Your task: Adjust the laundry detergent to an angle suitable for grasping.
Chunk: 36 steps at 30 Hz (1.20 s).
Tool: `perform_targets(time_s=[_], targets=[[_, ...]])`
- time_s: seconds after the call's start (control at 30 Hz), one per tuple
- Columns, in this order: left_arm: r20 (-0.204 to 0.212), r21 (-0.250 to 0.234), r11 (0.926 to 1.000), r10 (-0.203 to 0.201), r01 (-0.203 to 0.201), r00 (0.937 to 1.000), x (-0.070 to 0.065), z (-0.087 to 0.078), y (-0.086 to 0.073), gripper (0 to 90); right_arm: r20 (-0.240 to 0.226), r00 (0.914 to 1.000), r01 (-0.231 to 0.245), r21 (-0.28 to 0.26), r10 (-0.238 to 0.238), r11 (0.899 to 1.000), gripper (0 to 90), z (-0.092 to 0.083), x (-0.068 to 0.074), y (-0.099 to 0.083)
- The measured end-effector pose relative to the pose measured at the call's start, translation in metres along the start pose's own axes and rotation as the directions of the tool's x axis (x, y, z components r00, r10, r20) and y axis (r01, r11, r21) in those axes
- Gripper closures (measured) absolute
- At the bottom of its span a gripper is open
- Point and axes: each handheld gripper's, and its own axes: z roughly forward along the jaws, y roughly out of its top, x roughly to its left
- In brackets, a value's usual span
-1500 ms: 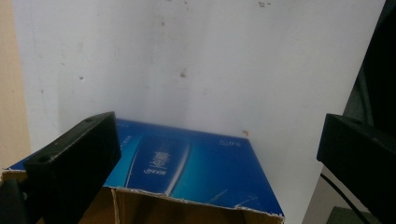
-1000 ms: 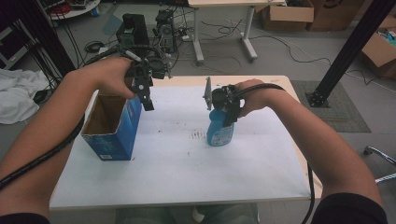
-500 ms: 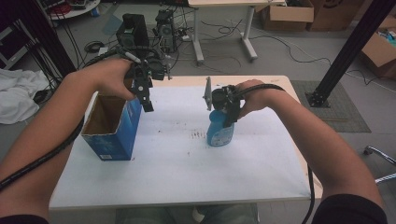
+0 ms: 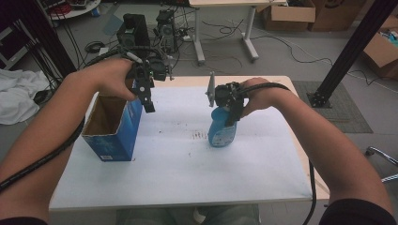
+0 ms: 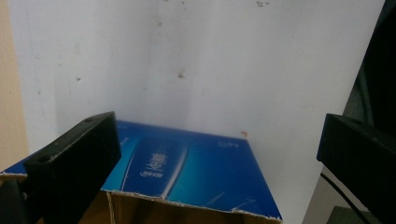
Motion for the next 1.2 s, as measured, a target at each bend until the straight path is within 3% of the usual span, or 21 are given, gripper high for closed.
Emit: perform_targets(time_s=[0.2,0.23,0.33,0.4,0.43,0.47,0.5,0.53,0.63,0.73,0.8,0.87,0.9,0.93,1.0,1.03,1.07,1.1,1.13,1.17,1.2], targets=[[-0.001,-0.006,1.0000,0.003,-0.003,1.0000,-0.002,0.000,0.000,0.1,-0.008,0.9972,-0.075,0.011,0.075,0.997,38.0,-0.004,-0.002,-0.002],[-0.001,-0.004,1.0000,0.003,-0.003,1.0000,-0.003,0.000,0.000,0.1,-0.012,0.9935,-0.113,0.010,0.113,0.994,38.0,-0.008,-0.001,-0.002],[-0.002,-0.005,1.0000,0.003,-0.003,1.0000,-0.005,0.000,0.000,0.1,-0.017,0.9886,-0.150,0.004,0.150,0.989,38.0,-0.010,-0.001,-0.001],[-0.002,-0.003,1.0000,0.004,-0.004,1.0000,-0.006,-0.001,0.000,0.1,-0.020,0.9820,-0.188,0.000,0.188,0.982,38.0,-0.013,0.000,0.000],[-0.004,-0.006,1.0000,0.003,-0.003,1.0000,-0.007,0.000,0.000,0.1,-0.019,0.9714,-0.237,-0.008,0.237,0.972,37.9,-0.014,0.000,0.002],[-0.004,-0.006,1.0000,0.003,-0.003,1.0000,-0.007,0.000,0.000,0.1,-0.019,0.9714,-0.237,-0.008,0.237,0.972,37.9,-0.014,0.000,0.002],[-0.004,-0.008,1.0000,0.004,-0.004,1.0000,-0.008,-0.001,0.000,0.1,-0.013,0.9588,-0.284,-0.019,0.284,0.959,37.9,-0.014,0.001,0.003],[-0.004,-0.008,1.0000,0.005,-0.005,1.0000,-0.008,-0.001,0.000,0.1,-0.013,0.9588,-0.284,-0.019,0.284,0.959,37.9,-0.014,0.001,0.003],[-0.007,-0.007,0.9999,0.007,-0.007,0.9999,-0.011,-0.001,0.000,0.1,0.012,0.9393,-0.343,-0.018,0.343,0.939,37.9,-0.014,0.001,0.004],[-0.011,-0.010,0.9999,0.009,-0.009,0.9999,-0.014,-0.002,0.000,0.1,0.038,0.9073,-0.418,-0.015,0.419,0.908,37.9,-0.013,0.000,0.003],[-0.013,-0.008,0.9999,0.009,-0.009,0.9999,-0.015,-0.003,-0.001,0.1,0.046,0.8794,-0.474,-0.010,0.474,0.880,37.9,-0.012,-0.001,0.002],[-0.014,-0.009,0.9999,0.008,-0.008,0.9999,-0.017,-0.004,-0.002,0.1,0.054,0.8608,-0.507,-0.003,0.506,0.862,37.9,-0.010,0.000,0.002],[-0.014,-0.008,0.9999,0.008,-0.009,0.9999,-0.017,-0.004,-0.002,0.1,0.062,0.8360,-0.546,0.004,0.545,0.838,37.9,-0.008,0.000,0.002],[-0.017,-0.007,0.9999,0.009,-0.009,0.9998,-0.017,-0.004,-0.002,0.1,0.062,0.8360,-0.546,0.004,0.545,0.838,37.9,-0.008,0.000,0.002],[-0.014,-0.007,0.9999,0.009,-0.009,0.9999,-0.018,-0.004,-0.002,0.1,0.071,0.8148,-0.577,0.005,0.575,0.817,37.9,-0.005,-0.001,0.001],[-0.014,-0.005,0.9999,0.012,-0.012,0.9998,-0.019,-0.004,-0.001,0.1,0.067,0.7903,-0.611,0.009,0.609,0.792,37.9,-0.003,-0.002,0.001],[-0.014,-0.005,0.9999,0.012,-0.012,0.9998,-0.019,-0.004,-0.001,0.1,0.067,0.7903,-0.611,0.009,0.609,0.792,37.9,-0.003,-0.002,0.001],[-0.013,-0.003,0.9999,0.014,-0.014,0.9998,-0.020,-0.004,0.000,0.1,0.060,0.7672,-0.640,0.001,0.639,0.768,37.9,-0.001,-0.003,-0.001],[-0.013,-0.004,0.9999,0.016,-0.016,0.9998,-0.021,-0.004,0.000,0.1,0.060,0.7672,-0.640,0.001,0.639,0.768,37.9,-0.001,-0.003,-0.001],[-0.013,-0.003,0.9998,0.019,-0.019,0.9997,-0.022,-0.004,0.001,0.1,0.052,0.7468,-0.663,-0.014,0.663,0.748,37.9,0.001,-0.003,-0.003],[-0.013,-0.003,0.9998,0.019,-0.019,0.9997,-0.022,-0.004,0.001,0.1,0.052,0.7459,-0.664,-0.016,0.664,0.747,37.9,0.002,-0.003,-0.003]])
